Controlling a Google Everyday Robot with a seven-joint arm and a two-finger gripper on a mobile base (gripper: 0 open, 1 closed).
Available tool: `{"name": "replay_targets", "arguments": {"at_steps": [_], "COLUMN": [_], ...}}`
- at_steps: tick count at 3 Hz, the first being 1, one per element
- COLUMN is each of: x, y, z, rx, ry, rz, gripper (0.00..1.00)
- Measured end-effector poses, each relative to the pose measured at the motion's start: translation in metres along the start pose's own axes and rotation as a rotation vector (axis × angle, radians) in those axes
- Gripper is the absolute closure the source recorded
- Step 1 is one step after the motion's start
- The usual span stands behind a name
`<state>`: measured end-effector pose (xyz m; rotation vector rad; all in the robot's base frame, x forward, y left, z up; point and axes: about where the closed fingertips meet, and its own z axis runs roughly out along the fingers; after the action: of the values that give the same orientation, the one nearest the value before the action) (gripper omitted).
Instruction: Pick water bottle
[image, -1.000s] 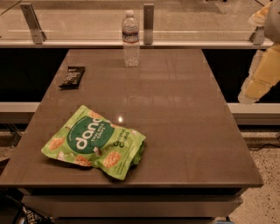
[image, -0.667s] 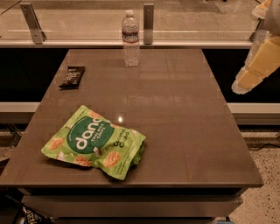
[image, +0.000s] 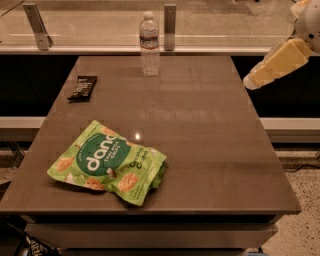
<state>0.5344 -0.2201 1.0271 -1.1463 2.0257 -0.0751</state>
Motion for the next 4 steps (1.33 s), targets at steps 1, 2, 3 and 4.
{"name": "replay_targets", "arguments": {"at_steps": [1, 2, 3, 4], "x": [-0.005, -0.016, -0.028, -0.044], "y": [-0.012, -0.022, -0.028, -0.031], "z": [0.027, 0.054, 0.085, 0.111], "rx": [0.023, 0.021, -0.018, -0.062], "ry": [-0.129, -0.232, -0.291, -0.341], "rz": [0.070, 0.102, 0.109, 0.098], "gripper": [0.00, 0.00, 0.00, 0.00]}}
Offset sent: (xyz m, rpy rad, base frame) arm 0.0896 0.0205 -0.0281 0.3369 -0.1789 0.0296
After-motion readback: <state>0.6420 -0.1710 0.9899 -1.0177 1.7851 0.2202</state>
